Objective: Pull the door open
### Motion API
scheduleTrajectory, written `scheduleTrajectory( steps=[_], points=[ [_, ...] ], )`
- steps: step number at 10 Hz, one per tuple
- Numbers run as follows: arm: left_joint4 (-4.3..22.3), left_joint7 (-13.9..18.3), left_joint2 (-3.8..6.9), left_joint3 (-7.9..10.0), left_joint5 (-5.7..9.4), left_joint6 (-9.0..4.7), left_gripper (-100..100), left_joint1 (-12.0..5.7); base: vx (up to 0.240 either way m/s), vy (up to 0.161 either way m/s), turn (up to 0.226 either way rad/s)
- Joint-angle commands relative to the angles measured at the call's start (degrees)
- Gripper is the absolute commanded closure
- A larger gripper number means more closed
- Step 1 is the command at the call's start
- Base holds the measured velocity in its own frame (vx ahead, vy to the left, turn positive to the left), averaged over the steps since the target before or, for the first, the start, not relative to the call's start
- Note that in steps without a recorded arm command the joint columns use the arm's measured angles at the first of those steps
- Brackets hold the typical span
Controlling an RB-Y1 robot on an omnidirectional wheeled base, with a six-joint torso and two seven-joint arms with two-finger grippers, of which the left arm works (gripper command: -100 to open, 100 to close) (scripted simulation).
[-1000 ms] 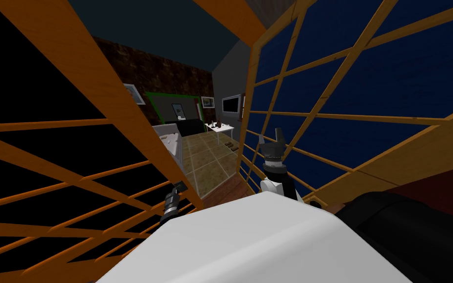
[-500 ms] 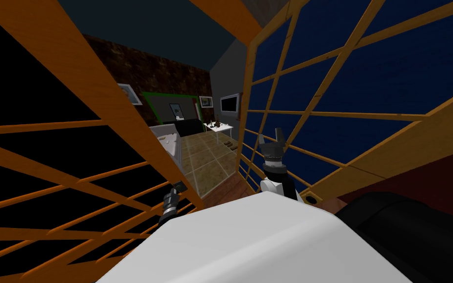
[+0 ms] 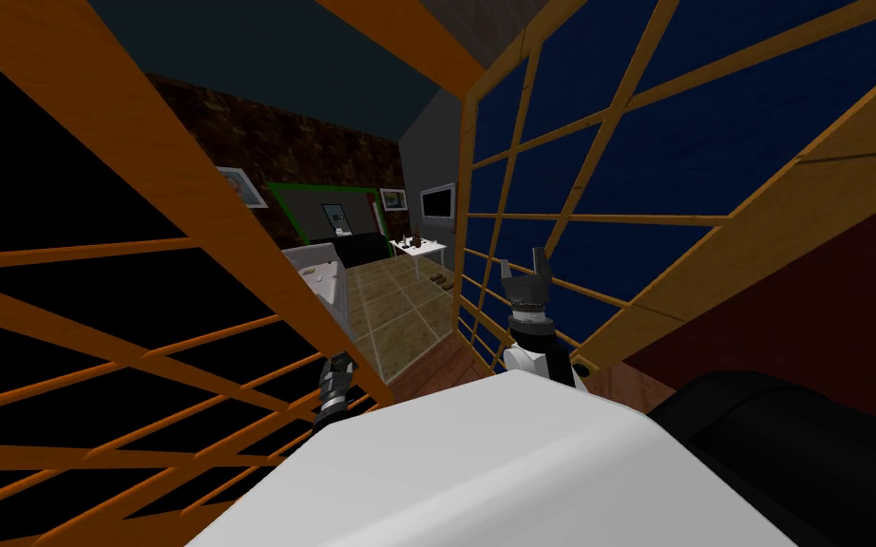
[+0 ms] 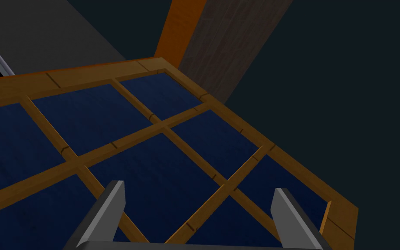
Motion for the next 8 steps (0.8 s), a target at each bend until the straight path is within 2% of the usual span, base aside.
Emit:
scheduleTrajectory(
  steps=[1,2,3,5,6,7,8],
  points=[
    [-0.75,2.78,-0.21,-0.50,1.12,0.34,-100,0.22,-0.044,-0.020,-0.020],
    [-0.92,4.30,-0.37,-0.91,2.13,0.40,-100,0.15,-0.064,-0.003,-0.045],
    [-0.92,4.99,-0.37,-0.91,2.13,0.40,-100,0.15,-0.052,0.008,-0.022],
    [-1.30,8.66,-0.71,-1.79,4.31,0.52,-100,-0.02,-0.069,0.009,-0.042],
    [-1.30,9.60,-0.71,-1.79,4.31,0.52,-100,-0.02,-0.058,0.007,-0.021],
    [-1.50,11.65,-0.88,-2.26,5.45,0.59,-100,-0.11,-0.053,-0.005,-0.038],
    [-1.50,11.95,-0.88,-2.26,5.45,0.59,-100,-0.11,-0.043,0.000,-0.015]
  ],
)
